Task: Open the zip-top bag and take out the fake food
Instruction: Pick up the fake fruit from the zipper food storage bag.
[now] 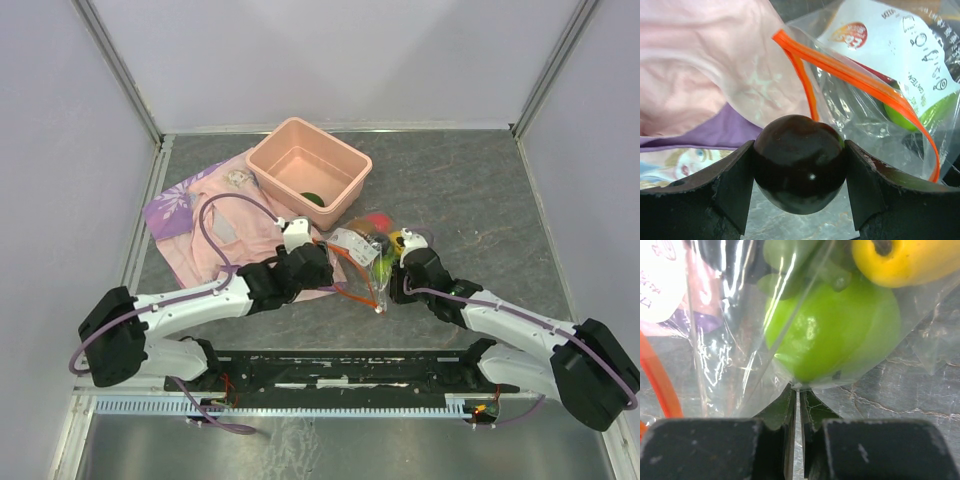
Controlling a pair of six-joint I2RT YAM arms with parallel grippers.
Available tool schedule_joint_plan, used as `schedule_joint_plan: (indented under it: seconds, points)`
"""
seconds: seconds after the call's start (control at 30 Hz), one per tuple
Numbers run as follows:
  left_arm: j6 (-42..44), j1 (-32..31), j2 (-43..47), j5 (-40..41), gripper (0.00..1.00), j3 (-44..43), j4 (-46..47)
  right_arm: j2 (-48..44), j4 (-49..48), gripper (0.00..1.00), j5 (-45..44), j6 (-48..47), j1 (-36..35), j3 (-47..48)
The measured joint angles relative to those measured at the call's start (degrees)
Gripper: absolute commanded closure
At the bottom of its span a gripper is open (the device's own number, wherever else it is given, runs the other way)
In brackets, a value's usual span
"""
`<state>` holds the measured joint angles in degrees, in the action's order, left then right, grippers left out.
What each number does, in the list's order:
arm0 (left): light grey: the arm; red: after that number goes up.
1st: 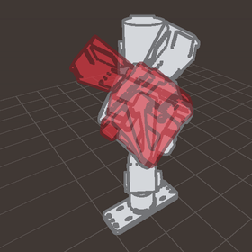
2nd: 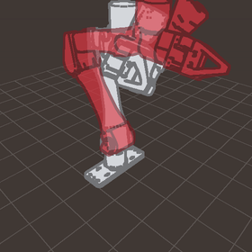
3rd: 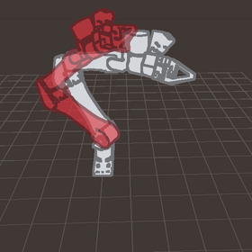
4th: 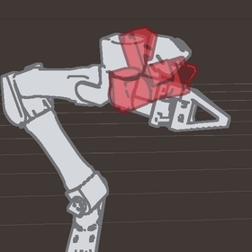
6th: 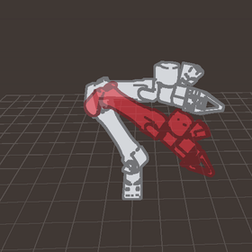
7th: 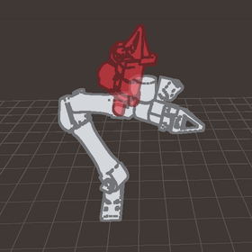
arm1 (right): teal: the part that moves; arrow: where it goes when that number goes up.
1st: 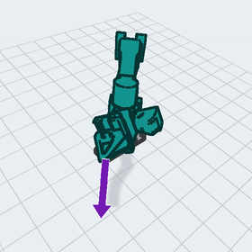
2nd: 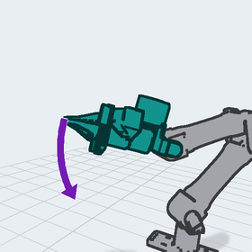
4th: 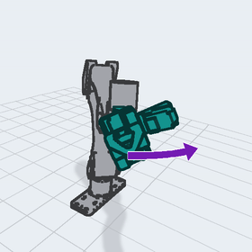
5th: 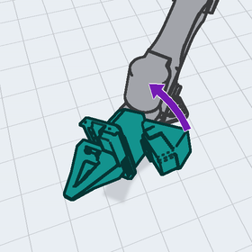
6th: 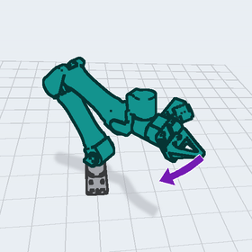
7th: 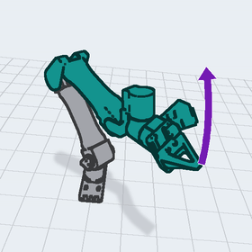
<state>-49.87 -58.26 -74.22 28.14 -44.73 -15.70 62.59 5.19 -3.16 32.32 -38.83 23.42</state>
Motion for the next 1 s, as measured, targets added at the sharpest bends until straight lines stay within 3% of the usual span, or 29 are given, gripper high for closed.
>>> schedule_joint_plan:
  seconds: [0.43, 0.7, 1.0]
  points:
    - [8.7, 2.1, 1.5, 17.6, 0.83, -6.1, -9.3, -2.6, 0.0, 0.87, -0.5, 0.0, 0.0, 0.0]
    - [15.2, 10.7, 1.5, 22.7, 0.84, -6.2, -7.6, -2.6, 0.0, 0.87, -0.5, 0.0, 0.0, 0.0]
    - [20.1, 23.1, -0.2, 20.9, 0.82, -6.2, 3.7, -3.0, 0.0, 0.87, -0.5, -0.1, 0.0, 0.0]
